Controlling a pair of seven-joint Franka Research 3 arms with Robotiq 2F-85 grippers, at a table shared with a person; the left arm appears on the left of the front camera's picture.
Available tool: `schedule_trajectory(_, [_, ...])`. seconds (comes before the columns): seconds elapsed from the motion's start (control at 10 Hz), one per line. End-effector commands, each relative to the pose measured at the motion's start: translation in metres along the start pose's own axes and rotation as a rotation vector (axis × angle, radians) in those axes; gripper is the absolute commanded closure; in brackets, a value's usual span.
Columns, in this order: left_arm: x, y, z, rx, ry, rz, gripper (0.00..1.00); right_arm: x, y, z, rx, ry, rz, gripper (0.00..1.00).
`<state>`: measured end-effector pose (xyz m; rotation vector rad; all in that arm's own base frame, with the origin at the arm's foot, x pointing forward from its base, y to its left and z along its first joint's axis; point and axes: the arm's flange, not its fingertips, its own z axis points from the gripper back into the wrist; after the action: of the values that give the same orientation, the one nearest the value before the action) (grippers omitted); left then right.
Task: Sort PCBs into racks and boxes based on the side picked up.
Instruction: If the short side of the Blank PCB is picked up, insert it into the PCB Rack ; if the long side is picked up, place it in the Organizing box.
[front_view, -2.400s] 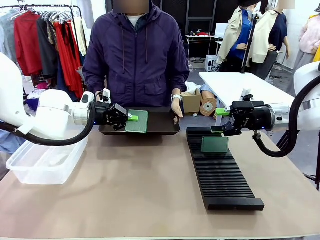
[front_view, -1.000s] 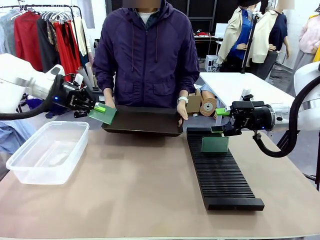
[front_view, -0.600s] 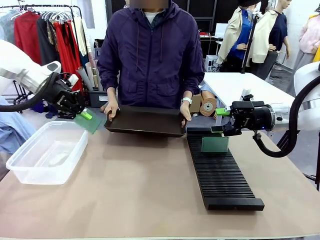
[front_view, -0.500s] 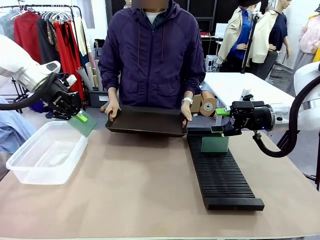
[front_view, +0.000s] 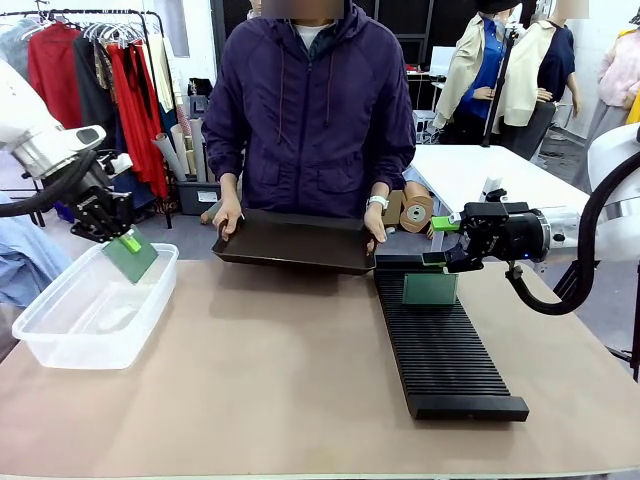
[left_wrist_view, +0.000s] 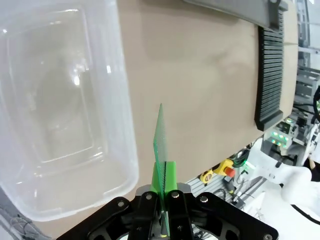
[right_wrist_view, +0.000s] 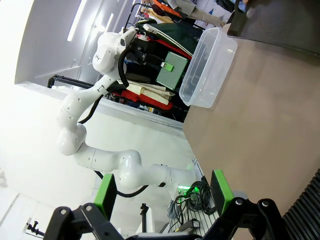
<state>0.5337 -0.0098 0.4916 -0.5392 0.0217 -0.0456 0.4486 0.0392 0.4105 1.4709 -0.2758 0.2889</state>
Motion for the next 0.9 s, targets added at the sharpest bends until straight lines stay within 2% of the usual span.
schedule_trajectory(0.0, [-0.007,0.014,0.011,0.022,-0.02,0.038,1.0,0.0,0.001,-0.001,-0.001,0.004,0.017,0.0])
schedule_trajectory(0.2, [-0.007,0.027,0.014,0.018,-0.033,0.037,1.0,0.0,0.001,-0.001,-0.001,0.004,0.017,0.0])
schedule_trajectory(0.4, [-0.001,0.035,0.01,0.068,-0.047,0.016,1.0,0.0,0.001,-0.001,-0.001,0.004,0.017,0.0])
schedule_trajectory(0.8, [0.023,0.062,-0.009,0.109,-0.061,-0.015,1.0,0.0,0.001,-0.001,-0.001,0.004,0.017,0.0])
